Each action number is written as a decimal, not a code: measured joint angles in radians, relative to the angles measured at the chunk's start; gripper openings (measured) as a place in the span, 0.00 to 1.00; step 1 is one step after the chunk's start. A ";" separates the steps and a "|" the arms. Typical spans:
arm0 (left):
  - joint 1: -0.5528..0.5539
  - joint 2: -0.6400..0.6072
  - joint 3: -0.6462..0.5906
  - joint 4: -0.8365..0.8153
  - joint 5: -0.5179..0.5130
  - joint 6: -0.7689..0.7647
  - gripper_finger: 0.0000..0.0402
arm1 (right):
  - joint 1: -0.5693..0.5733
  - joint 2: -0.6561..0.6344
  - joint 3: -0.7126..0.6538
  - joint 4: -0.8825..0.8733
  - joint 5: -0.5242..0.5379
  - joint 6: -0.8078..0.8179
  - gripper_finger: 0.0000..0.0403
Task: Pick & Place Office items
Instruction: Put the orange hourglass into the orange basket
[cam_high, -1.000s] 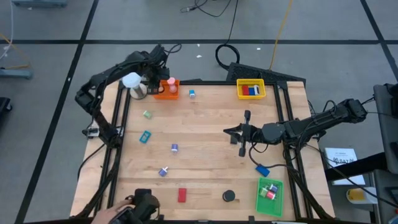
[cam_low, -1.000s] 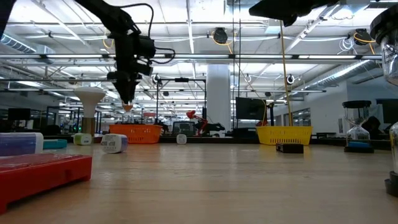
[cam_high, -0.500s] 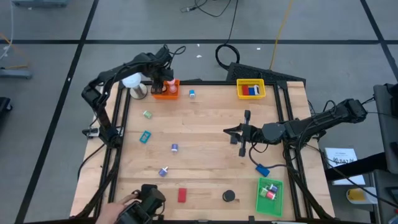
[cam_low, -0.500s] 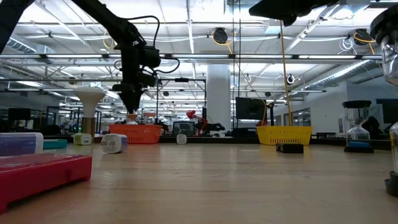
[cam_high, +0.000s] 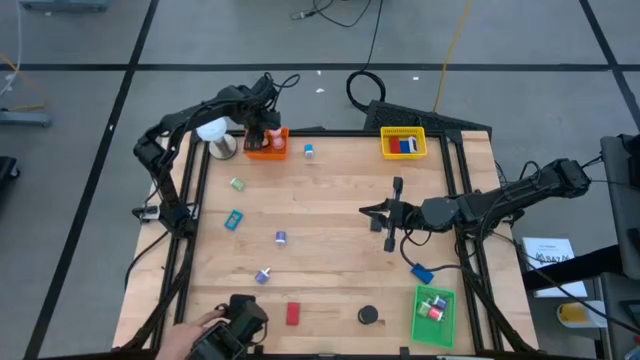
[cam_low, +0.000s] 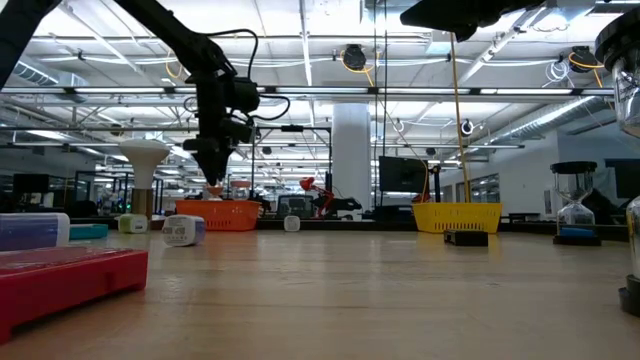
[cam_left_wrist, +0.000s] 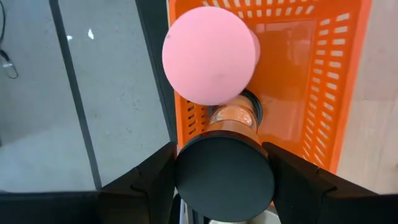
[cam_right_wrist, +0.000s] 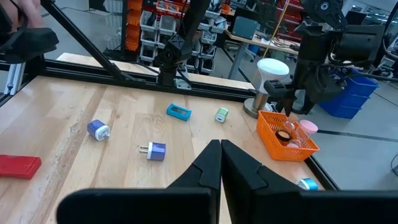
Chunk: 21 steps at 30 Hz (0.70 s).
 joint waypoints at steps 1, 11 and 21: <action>0.000 0.000 0.000 0.000 0.004 0.000 0.52 | 0.000 0.000 0.000 0.000 0.000 0.000 0.01; 0.005 0.000 -0.003 0.021 0.015 -0.001 0.52 | 0.000 0.000 0.000 0.000 0.000 0.000 0.01; 0.022 0.000 -0.028 0.021 0.004 -0.009 0.52 | 0.000 0.000 0.000 0.000 0.000 0.000 0.01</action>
